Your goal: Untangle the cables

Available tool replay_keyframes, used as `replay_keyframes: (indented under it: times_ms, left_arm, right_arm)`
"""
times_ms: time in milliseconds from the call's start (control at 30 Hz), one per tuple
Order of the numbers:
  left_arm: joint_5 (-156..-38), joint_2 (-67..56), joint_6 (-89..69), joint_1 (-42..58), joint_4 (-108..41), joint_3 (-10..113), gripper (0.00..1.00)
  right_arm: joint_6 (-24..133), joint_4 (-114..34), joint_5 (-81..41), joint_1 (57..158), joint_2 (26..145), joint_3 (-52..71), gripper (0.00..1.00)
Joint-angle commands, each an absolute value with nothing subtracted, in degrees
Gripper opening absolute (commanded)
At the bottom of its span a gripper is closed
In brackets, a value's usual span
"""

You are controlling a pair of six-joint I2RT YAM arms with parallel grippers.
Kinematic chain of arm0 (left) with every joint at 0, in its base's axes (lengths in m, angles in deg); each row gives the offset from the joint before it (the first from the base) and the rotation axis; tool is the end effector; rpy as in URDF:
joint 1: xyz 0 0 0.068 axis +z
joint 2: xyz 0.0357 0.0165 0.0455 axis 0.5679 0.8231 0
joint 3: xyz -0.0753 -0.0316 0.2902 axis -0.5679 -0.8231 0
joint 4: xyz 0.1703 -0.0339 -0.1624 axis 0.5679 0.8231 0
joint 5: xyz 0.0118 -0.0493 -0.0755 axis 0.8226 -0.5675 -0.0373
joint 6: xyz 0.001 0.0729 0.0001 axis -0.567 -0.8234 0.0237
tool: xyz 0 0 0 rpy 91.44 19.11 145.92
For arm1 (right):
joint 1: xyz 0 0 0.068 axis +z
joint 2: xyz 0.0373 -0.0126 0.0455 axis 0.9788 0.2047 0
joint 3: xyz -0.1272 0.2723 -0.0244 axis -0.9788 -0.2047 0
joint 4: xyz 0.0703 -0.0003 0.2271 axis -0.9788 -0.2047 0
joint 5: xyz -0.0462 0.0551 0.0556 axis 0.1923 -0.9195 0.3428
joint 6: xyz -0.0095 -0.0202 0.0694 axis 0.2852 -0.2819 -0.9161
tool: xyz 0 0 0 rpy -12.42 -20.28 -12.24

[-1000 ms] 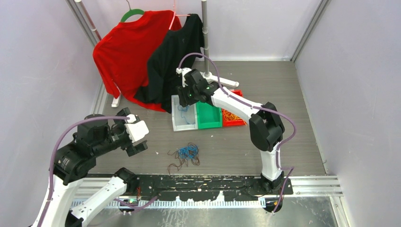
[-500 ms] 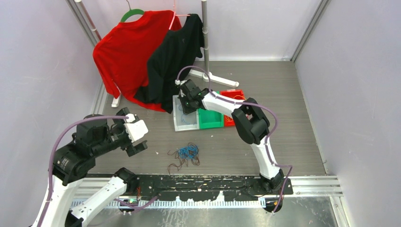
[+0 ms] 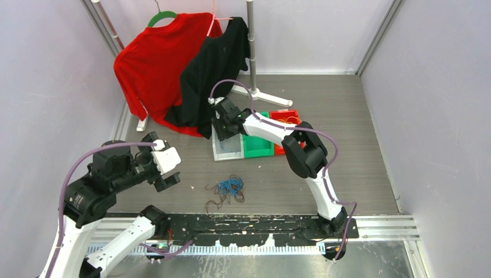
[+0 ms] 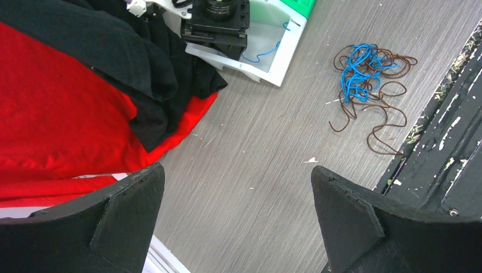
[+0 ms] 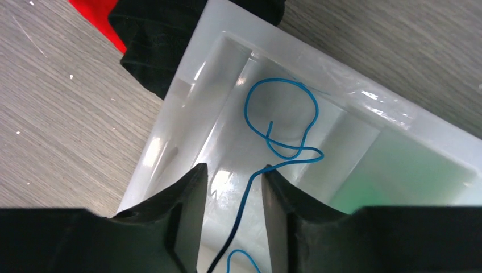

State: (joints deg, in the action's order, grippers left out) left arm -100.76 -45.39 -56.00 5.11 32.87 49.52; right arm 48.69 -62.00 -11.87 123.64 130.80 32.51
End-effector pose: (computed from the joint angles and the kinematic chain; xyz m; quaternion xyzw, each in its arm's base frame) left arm 0.0337 -0.0337 0.3918 0.5027 0.7017 -0.0686 0.5001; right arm 0.3524 0.3565 0.2002 -0.2621 0.9031 0.1588 0.3008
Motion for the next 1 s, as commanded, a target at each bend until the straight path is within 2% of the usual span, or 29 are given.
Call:
replay_keyframes:
  times_ms: [0, 200, 267, 300, 333, 367, 467, 533, 600, 800, 900, 967]
  left_arm:
    - [-102.0, -45.6, -55.3, 5.3, 31.7, 51.1, 1.00]
    - [-101.3, -45.6, -54.8, 5.3, 32.3, 51.2, 0.99]
    - [-101.1, -45.5, -54.7, 5.3, 32.5, 51.3, 0.99]
    - [-101.0, -45.5, -54.8, 5.3, 32.5, 51.2, 0.99]
    - [-100.9, -45.5, -54.8, 5.3, 32.5, 51.2, 0.99]
    - [-100.9, -45.4, -54.8, 5.3, 32.4, 51.2, 0.99]
    - [-100.7, -45.0, -54.7, 5.3, 32.0, 50.9, 0.99]
    - [-100.4, -44.9, -54.2, 5.3, 31.3, 50.8, 1.00]
    - [-99.9, -44.8, -53.6, 5.3, 30.7, 50.4, 0.99]
    - [-99.4, -44.6, -53.2, 5.3, 30.3, 49.7, 0.99]
    - [-99.1, -44.8, -53.6, 5.3, 29.5, 49.4, 0.99]
    - [-98.6, -44.8, -53.5, 5.3, 28.8, 49.3, 0.99]
  right_arm:
    - [51.5, -64.1, -7.8, 124.2, 122.7, 37.4, 0.48]
    - [55.1, -71.4, -1.4, 125.3, 119.6, 41.6, 0.64]
    - [57.9, -72.5, 1.3, 126.5, 118.1, 41.3, 0.73]
    - [59.9, -72.8, 3.3, 127.2, 117.3, 41.1, 0.81]
    - [61.0, -72.8, 5.8, 127.8, 116.5, 40.8, 0.98]
    - [61.6, -72.4, 8.9, 128.6, 115.6, 40.4, 1.00]
    - [59.4, -70.8, 20.0, 129.6, 113.2, 40.1, 1.00]
    - [57.3, -74.1, 22.3, 129.2, 112.8, 42.9, 1.00]
    - [56.8, -75.7, 17.8, 128.7, 111.0, 41.8, 1.00]
    - [51.3, -67.3, 9.7, 128.6, 99.6, 24.3, 1.00]
    - [47.6, -67.5, 9.5, 129.7, 96.2, 17.5, 0.86]
    - [45.9, -67.1, 9.7, 131.7, 93.8, 12.9, 0.82]
